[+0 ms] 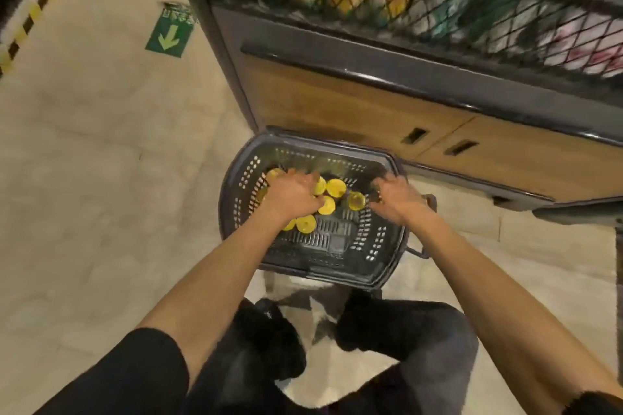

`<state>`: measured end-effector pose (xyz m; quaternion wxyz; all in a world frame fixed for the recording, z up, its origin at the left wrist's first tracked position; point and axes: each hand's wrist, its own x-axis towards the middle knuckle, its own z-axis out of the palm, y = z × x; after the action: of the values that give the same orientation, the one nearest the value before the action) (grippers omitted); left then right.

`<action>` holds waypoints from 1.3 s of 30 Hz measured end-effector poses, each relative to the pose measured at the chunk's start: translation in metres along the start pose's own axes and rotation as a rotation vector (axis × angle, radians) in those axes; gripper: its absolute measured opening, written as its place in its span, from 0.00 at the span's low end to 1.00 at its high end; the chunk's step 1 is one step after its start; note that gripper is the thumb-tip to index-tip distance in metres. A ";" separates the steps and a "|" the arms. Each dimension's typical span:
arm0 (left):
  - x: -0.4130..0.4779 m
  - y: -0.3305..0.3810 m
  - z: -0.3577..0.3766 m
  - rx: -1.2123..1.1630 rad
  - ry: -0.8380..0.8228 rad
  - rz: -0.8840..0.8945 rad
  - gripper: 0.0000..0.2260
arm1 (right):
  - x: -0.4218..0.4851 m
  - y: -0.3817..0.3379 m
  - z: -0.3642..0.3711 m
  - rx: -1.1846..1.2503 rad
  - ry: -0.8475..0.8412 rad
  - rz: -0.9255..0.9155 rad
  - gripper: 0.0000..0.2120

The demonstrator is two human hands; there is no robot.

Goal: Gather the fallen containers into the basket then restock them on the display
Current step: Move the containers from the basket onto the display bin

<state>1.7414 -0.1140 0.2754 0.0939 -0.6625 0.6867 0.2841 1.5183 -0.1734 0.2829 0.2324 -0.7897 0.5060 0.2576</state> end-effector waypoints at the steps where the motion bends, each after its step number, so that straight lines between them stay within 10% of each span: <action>1: 0.013 -0.008 0.020 0.002 -0.013 0.009 0.24 | 0.014 0.001 0.017 0.008 0.016 0.010 0.24; 17: 0.178 -0.045 0.237 0.115 0.018 0.141 0.22 | 0.212 0.017 0.221 0.050 0.099 0.121 0.28; 39: 0.210 -0.041 0.295 0.449 0.085 0.153 0.27 | 0.254 0.046 0.281 0.165 0.091 0.199 0.35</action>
<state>1.6863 -0.1408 -0.0841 0.1881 -0.5825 0.7840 0.1026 1.5180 -0.1868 -0.0984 0.2467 -0.7247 0.6113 0.2006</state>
